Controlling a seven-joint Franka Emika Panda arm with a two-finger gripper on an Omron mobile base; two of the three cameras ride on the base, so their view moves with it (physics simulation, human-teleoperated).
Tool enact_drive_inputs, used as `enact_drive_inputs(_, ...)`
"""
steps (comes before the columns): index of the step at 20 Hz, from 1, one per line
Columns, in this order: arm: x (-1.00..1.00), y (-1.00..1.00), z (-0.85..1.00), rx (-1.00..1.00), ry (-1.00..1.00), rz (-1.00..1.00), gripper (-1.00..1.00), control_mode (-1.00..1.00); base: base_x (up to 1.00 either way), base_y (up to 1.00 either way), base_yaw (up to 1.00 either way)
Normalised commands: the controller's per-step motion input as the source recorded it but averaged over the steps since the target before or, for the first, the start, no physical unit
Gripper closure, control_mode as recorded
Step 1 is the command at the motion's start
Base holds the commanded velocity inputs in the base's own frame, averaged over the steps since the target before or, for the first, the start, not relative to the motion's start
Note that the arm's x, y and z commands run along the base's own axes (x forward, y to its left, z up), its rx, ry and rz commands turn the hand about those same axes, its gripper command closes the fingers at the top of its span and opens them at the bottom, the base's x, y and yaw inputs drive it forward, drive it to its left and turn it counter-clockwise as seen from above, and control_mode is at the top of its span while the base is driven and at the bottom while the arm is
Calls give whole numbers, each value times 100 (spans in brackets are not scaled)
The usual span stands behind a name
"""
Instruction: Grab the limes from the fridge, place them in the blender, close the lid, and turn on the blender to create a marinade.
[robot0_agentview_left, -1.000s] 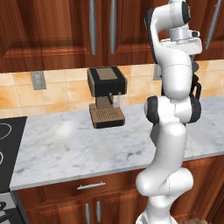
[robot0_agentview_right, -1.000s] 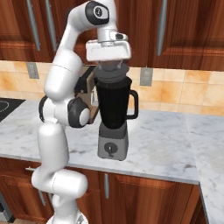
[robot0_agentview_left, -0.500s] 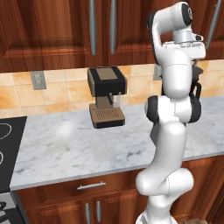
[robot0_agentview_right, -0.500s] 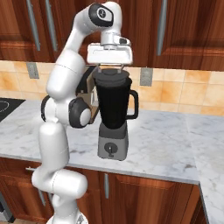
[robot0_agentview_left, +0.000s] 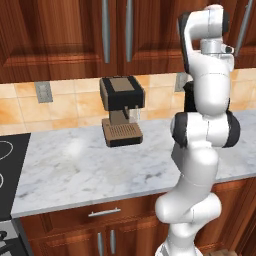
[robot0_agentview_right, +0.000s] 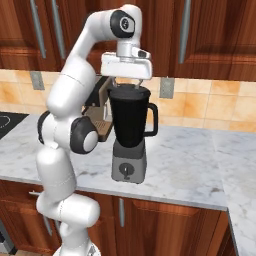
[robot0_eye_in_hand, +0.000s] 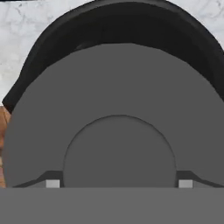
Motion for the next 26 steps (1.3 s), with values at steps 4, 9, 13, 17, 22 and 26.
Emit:
enact_drive_inputs(4,-2,1,0,0,-33,0,100,-100,0,0,0)
enact_drive_inputs(9,-2,0,3,1,-24,0,100,-100,0,0,0)
enact_drive_inputs(13,16,0,0,0,-22,0,100,-100,0,0,0)
enact_drive_inputs(17,11,0,-15,0,-23,0,100,-100,0,0,0)
enact_drive_inputs(22,-2,2,-46,-2,-14,0,100,-100,0,0,0)
enact_drive_inputs(26,0,6,-8,-3,17,0,100,-100,0,0,0)
